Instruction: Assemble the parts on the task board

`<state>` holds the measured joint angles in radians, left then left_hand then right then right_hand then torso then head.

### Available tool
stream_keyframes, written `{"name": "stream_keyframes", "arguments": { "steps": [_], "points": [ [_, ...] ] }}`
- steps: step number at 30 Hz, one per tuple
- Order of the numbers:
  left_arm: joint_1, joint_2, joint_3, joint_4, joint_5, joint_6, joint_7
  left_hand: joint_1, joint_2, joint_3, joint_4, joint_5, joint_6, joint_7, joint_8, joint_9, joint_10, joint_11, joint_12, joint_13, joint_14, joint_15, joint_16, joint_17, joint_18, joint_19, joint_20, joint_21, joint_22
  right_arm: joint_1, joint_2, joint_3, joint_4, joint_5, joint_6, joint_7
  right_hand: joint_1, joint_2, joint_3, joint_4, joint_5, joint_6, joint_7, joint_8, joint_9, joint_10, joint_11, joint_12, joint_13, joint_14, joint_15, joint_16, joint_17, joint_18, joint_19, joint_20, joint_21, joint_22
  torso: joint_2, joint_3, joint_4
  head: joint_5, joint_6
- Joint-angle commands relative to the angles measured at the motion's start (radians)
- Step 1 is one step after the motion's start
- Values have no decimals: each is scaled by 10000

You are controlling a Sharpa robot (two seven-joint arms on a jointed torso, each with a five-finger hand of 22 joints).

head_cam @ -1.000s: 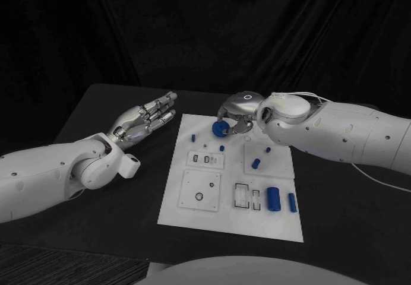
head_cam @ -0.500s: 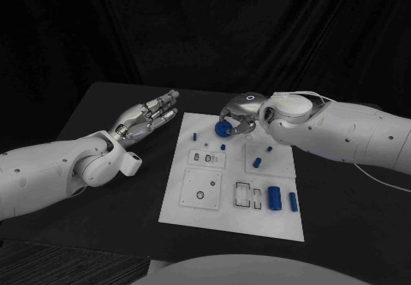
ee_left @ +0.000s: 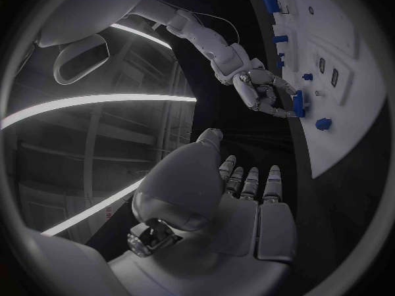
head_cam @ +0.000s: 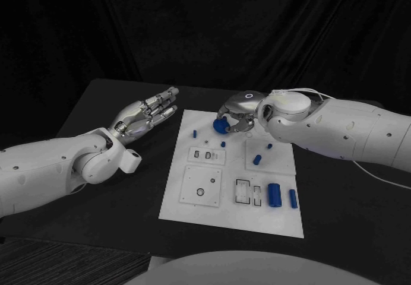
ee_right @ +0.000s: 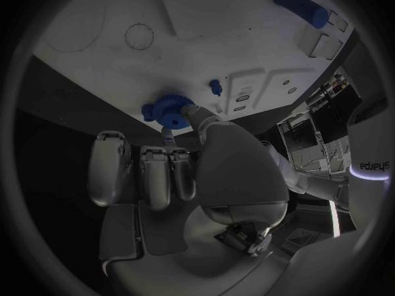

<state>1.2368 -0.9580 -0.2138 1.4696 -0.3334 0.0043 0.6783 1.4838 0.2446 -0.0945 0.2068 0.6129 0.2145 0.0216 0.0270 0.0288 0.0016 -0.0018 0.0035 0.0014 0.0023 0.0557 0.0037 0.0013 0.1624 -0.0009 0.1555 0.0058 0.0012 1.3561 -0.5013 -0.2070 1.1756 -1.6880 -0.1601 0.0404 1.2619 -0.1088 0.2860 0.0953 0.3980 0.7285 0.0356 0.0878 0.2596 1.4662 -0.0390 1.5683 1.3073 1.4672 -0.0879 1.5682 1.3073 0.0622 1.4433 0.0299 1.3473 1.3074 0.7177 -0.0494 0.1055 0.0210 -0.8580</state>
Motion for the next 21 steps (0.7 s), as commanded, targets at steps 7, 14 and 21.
{"name": "stream_keyframes", "arguments": {
  "steps": [7,14,21],
  "points": [
    [-7,33,9,-21,11,153,775,-59,77,75,14,-16,66,103,27,11,-16,73,-35,-14,-23,73,-37,-13,82,9,95,-58,-12,-41,6,0,3,-62,43,-55,-168,146,-53,-62,-587,-1560,-433,-323,-787,1046,-376,25,2635,1036,-314,26,2635,38,-161,-309,-368,1370,3,-8,1,33,-56],
    [-7,37,9,-37,11,168,747,-64,84,85,17,-16,82,117,30,13,-16,78,-35,-14,-23,75,-37,-13,85,9,100,-58,-12,-40,-21,0,-3,-62,-61,-35,-328,249,-262,18,-1604,-2102,-340,-361,-1151,1046,-335,25,2635,1036,-305,26,2635,86,-286,-332,-669,1282,-1,-11,-11,62,-25],
    [-7,46,9,-52,11,185,732,-64,84,85,17,-16,82,117,30,13,-16,78,-35,-14,-23,75,-37,-13,85,9,100,-58,-12,-25,-241,0,131,-62,-507,-9,-517,335,-469,183,-2109,-1877,-153,-288,-1220,1046,-202,25,2635,1036,-206,26,2635,102,-316,-251,-805,1257,-3,-9,-7,69,-10]
  ]
}}
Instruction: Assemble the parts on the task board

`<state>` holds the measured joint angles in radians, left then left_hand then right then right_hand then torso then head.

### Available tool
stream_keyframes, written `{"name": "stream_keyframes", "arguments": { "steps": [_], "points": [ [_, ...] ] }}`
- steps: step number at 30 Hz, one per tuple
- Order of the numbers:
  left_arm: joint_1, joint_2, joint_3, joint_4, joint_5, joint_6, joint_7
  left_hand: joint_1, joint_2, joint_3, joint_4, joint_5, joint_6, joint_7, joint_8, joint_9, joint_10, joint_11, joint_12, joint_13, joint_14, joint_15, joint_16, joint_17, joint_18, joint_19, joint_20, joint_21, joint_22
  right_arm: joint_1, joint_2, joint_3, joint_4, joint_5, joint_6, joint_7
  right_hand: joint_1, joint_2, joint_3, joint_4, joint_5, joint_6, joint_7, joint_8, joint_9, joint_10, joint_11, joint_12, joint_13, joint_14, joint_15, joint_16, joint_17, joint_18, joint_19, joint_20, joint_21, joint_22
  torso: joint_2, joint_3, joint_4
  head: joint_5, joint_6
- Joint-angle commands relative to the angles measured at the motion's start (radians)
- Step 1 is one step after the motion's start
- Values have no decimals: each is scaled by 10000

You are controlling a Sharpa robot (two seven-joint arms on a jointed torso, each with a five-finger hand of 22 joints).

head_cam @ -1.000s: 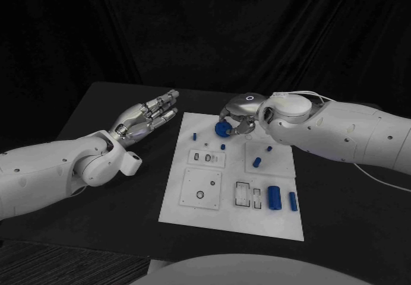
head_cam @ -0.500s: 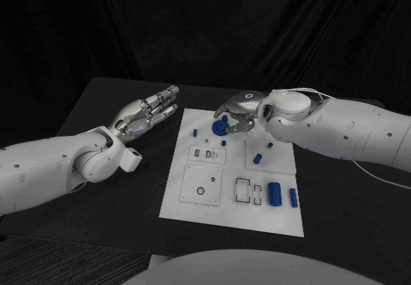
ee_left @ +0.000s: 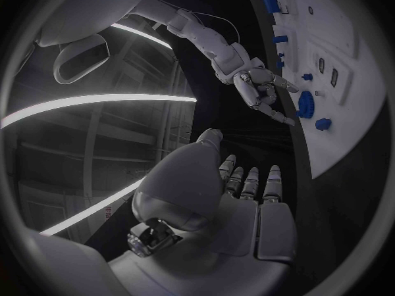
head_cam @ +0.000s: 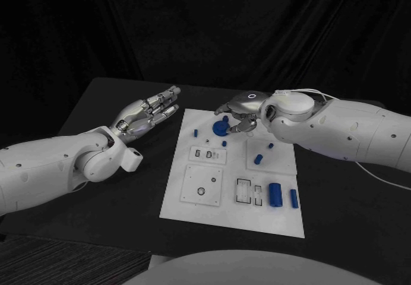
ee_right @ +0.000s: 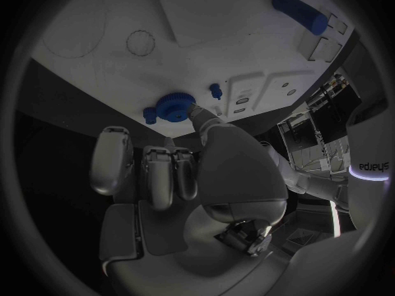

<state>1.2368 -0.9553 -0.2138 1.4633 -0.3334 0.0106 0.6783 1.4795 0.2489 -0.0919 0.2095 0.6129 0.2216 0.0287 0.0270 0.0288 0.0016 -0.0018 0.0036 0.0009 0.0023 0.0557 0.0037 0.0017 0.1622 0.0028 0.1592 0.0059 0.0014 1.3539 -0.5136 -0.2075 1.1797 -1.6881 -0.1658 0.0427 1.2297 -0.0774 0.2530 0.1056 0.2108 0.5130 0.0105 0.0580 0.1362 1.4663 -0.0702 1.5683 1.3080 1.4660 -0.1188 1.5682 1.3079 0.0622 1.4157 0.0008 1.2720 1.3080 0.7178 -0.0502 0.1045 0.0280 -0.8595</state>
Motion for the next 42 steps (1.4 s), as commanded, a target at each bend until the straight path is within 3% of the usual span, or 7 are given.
{"name": "stream_keyframes", "arguments": {
  "steps": [1,7,14,16,20,30,42],
  "points": [
    [-7,19,9,11,11,120,732,-21,41,59,-10,-16,10,45,30,13,-16,78,-36,-9,-23,75,-37,-17,87,-28,64,-59,-14,9,-182,4,137,-61,-523,-25,-229,31,-172,110,-314,355,122,24,16,1045,130,25,2628,1048,117,26,2629,100,-31,52,-48,1257,-4,1,1,14,17],
    [-7,-3,9,6,11,112,723,-21,41,59,-10,-16,10,45,30,13,-16,78,-36,-9,-23,75,-37,-17,87,-28,64,-59,-14,225,-825,4,626,-61,-939,-62,-611,183,-502,517,-931,2038,321,349,252,1045,294,25,2628,1048,248,26,2629,79,64,178,2,1334,-3,-1,0,20,96],
    [-7,-33,9,34,11,77,739,-27,49,76,-7,-16,19,55,31,14,-16,86,-36,-9,-23,76,-37,-17,91,-28,71,-59,-14,518,-2026,3,1483,-60,-1010,-164,-801,249,-648,741,-1129,2220,386,377,230,1045,355,25,2628,1048,299,26,2629,87,63,228,-52,1338,-22,-8,-7,-9,130],
    [-7,-45,8,43,11,66,743,-27,49,76,-7,-16,19,55,31,14,-16,86,-36,-9,-23,76,-37,-17,91,-28,71,-59,-14,559,-2410,3,1710,-59,-1054,-127,-928,118,-834,930,-1536,2309,389,368,201,1045,369,25,2628,1048,315,26,2629,67,114,253,24,1396,-25,-6,-11,-25,126],
    [-8,-56,8,25,11,62,747,-28,49,78,-7,-17,20,54,31,14,-16,87,-36,-9,-23,74,-37,-17,92,-28,72,-59,-14,595,-3136,1,2034,-17,-1371,-14,-962,-351,-1107,1180,-1619,2554,347,443,212,1045,344,25,2628,1048,287,26,2629,18,227,236,230,1507,-38,-8,-14,-44,125],
    [-21,-44,7,-28,11,111,742,-30,50,81,-6,-19,13,53,30,13,-16,89,-36,-9,-23,73,-37,-17,93,-28,72,-59,-14,291,-4569,-6,2190,994,-2437,-18,-328,-427,-1486,1433,-1595,2586,139,342,147,1045,174,25,2628,1048,173,26,2629,-23,341,135,415,1640,-17,16,-19,-77,205],
    [-36,-60,7,-83,11,155,708,-30,55,94,-9,-16,6,52,28,11,-16,94,-36,-9,-23,70,-37,-17,97,-28,73,-59,-14,-159,-5028,-10,2105,1570,-3048,175,-153,-574,-1722,1844,-1591,2608,211,293,111,1045,201,25,2628,1048,176,26,2629,-21,336,119,376,1657,1,1,3,-165,245]
  ]
}}
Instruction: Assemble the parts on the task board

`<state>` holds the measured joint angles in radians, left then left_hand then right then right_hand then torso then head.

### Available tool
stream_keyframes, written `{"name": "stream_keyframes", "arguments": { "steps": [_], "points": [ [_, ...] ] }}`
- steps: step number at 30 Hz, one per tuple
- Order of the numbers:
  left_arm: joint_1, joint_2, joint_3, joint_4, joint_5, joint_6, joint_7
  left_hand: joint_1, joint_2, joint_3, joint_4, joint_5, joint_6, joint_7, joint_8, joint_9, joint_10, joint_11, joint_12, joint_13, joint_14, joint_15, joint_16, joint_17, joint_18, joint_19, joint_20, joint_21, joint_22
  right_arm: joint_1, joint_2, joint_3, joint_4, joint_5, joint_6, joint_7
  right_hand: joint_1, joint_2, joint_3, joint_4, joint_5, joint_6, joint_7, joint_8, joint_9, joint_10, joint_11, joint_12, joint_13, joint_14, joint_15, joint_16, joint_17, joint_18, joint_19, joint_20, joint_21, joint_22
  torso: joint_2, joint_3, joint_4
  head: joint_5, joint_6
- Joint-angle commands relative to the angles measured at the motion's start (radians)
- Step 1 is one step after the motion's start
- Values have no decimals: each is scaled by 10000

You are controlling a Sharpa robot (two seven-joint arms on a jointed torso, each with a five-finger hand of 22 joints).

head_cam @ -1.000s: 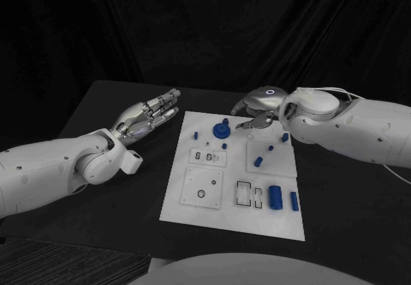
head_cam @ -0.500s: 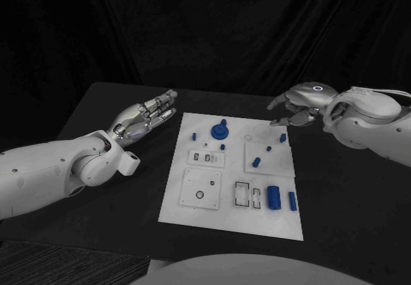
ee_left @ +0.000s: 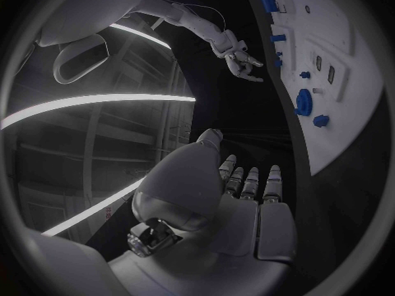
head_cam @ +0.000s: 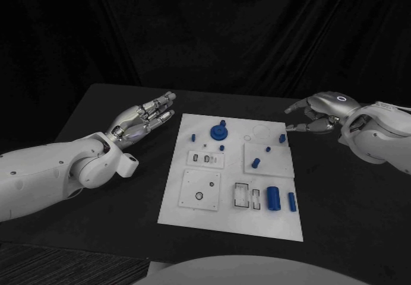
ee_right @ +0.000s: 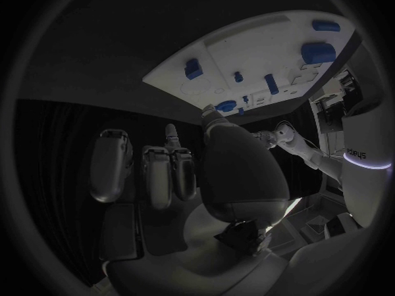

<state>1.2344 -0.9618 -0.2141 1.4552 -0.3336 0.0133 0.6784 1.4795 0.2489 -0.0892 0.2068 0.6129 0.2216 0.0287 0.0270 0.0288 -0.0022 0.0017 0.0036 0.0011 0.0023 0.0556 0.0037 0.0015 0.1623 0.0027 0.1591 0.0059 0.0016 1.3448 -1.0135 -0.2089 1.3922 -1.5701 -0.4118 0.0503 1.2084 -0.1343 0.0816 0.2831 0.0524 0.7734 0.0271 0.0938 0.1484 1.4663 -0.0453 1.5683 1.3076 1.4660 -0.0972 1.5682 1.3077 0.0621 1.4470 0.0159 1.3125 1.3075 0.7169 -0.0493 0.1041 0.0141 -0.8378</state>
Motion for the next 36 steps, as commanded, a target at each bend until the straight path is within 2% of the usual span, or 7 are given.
{"name": "stream_keyframes", "arguments": {
  "steps": [1,10,14,19,28,36],
  "points": [
    [-13,4,10,-13,13,139,700,-29,58,77,16,-15,8,52,27,11,22,60,-36,-11,-23,72,-37,-15,98,-27,76,-59,-16,-117,-40,4,-34,411,-588,104,61,-10,-16,76,-6,9,53,-63,-12,1045,-45,25,2632,1048,-38,26,2631,-16,15,-31,-46,1656,9,-6,6,-33,41],
    [-28,-16,10,-25,13,168,716,-27,60,83,13,-13,-4,51,25,9,22,59,-36,-11,-23,76,-37,-15,99,-27,77,-59,-16,-344,22,4,-152,453,-596,107,350,31,-28,75,65,255,180,22,21,1045,43,25,2632,1048,17,26,2631,-60,133,8,133,1745,6,-7,9,-36,46],
    [-33,-37,10,-7,13,164,724,-27,60,83,13,-13,-4,51,25,9,22,59,-36,-11,-23,76,-37,-15,99,-27,77,-59,-16,-407,95,4,-257,457,-555,102,533,67,-9,64,229,403,266,76,68,1045,109,25,2632,1048,67,26,2631,-62,152,51,134,1762,6,-7,9,-36,46],
    [-37,-79,10,21,13,152,727,-27,60,83,13,-13,-4,51,25,9,22,59,-36,-11,-23,76,-37,-15,99,-27,77,-59,-16,-470,171,4,-316,459,-500,93,594,62,-13,59,296,455,300,97,94,1045,135,25,2632,1048,85,26,2631,-63,158,67,135,1769,6,-7,10,-33,53],
    [-40,-182,10,105,13,119,726,-23,57,100,3,-13,6,50,25,10,22,65,-36,-11,-23,79,-37,-15,103,-27,83,-59,-16,-629,312,4,-352,460,-327,57,766,27,-51,67,376,804,387,289,334,1045,212,25,2632,1048,150,26,2631,-74,200,131,174,1811,8,-8,12,-15,-16],
    [-40,-270,9,167,13,83,720,-23,57,100,3,-13,6,50,25,10,22,65,-36,-11,-23,79,-37,-15,103,-27,83,-59,-16,-804,408,4,-414,460,-456,58,690,-71,-138,96,331,907,409,385,509,1045,232,25,2632,1048,166,26,2631,-69,202,151,151,1819,7,-10,11,48,-32]
  ]
}}
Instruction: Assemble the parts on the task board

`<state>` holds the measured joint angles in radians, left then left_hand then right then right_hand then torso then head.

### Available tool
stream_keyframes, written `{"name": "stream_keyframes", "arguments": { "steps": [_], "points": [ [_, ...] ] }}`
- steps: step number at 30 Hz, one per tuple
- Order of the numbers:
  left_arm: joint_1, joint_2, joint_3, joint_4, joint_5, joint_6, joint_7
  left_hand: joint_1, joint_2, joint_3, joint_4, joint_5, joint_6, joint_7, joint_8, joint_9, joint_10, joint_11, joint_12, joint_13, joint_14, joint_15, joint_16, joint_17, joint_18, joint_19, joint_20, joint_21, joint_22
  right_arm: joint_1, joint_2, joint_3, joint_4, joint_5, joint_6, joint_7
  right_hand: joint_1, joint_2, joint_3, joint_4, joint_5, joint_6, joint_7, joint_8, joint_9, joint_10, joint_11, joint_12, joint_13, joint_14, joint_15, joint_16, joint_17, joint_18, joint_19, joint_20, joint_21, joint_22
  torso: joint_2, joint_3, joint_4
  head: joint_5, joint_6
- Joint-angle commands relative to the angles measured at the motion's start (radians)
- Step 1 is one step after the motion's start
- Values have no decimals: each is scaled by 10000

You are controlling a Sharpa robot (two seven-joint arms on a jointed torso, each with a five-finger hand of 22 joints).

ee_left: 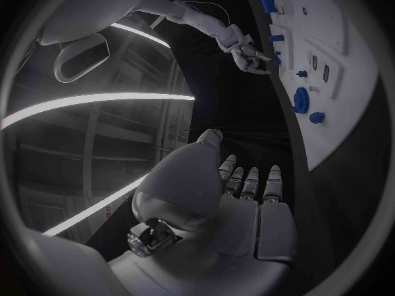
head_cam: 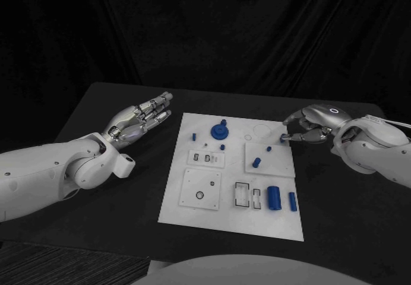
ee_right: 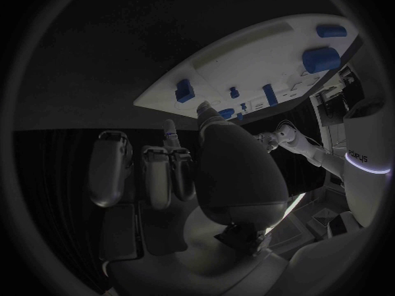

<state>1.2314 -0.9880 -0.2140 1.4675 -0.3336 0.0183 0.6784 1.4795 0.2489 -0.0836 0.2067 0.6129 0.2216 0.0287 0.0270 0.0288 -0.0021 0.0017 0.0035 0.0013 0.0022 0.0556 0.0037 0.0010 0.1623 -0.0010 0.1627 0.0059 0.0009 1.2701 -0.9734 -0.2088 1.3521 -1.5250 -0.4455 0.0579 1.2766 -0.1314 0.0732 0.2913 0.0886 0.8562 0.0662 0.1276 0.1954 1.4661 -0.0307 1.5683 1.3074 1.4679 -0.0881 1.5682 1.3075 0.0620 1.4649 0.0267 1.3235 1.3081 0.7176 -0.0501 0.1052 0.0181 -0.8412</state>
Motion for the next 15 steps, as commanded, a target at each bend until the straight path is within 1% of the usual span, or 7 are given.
{"name": "stream_keyframes", "arguments": {
  "steps": [1,2,5,9,12,15],
  "points": [
    [-11,-12,8,46,13,31,719,-24,57,44,3,-13,6,50,25,10,21,66,-35,-13,-22,79,-37,-10,103,10,47,-59,-9,-74,12,3,-14,9,-129,-21,9,-101,-54,10,-26,87,16,68,58,1047,86,25,2634,1029,77,26,2633,-66,21,45,34,1812,-1,-3,-3,8,3],
    [-11,-14,8,47,13,32,718,-24,57,44,3,-13,6,50,25,10,21,66,-35,-13,-22,79,-37,-10,103,10,47,-59,-9,-88,16,3,-15,9,-134,-28,9,-101,-54,10,-26,88,16,68,58,1047,86,25,2634,1029,77,26,2633,-66,21,45,34,1812,0,-1,0,7,5],
    [-11,-5,8,36,13,43,718,-24,57,44,3,-13,6,50,25,10,21,66,-35,-13,-22,79,-37,-10,103,10,47,-59,-9,-123,31,3,-24,9,-114,-47,41,-95,-41,2,170,72,25,208,161,1047,91,25,2634,1029,79,26,2633,-63,22,49,17,1818,-1,0,1,-11,22],
    [-12,24,8,36,13,81,740,-24,57,44,3,-13,6,50,25,10,21,66,-35,-13,-22,79,-37,-10,103,10,47,-59,-9,-158,37,3,-35,9,-77,-65,55,-89,-36,2,250,31,29,254,200,1047,94,25,2634,1029,82,26,2633,-59,16,51,-4,1816,0,0,2,-34,85],
    [-17,43,8,48,13,112,740,-22,48,57,-6,-13,16,54,27,12,21,71,-35,-13,-22,78,-37,-10,107,10,53,-59,-9,-194,38,3,-53,9,-53,-79,78,-71,-25,-2,372,-41,38,318,257,1047,101,25,2634,1029,87,26,2633,-46,-9,56,-70,1802,-1,-1,3,-27,84],
    [-24,65,8,40,13,140,737,-22,48,57,-6,-13,16,54,27,12,21,71,-35,-13,-22,78,-37,-10,107,10,53,-59,-9,-240,45,3,-84,9,-24,-75,134,-39,-9,-8,668,-124,44,490,393,1047,109,25,2634,1029,94,26,2633,-42,-15,64,-103,1806,-1,1,1,2,50]
  ]
}}
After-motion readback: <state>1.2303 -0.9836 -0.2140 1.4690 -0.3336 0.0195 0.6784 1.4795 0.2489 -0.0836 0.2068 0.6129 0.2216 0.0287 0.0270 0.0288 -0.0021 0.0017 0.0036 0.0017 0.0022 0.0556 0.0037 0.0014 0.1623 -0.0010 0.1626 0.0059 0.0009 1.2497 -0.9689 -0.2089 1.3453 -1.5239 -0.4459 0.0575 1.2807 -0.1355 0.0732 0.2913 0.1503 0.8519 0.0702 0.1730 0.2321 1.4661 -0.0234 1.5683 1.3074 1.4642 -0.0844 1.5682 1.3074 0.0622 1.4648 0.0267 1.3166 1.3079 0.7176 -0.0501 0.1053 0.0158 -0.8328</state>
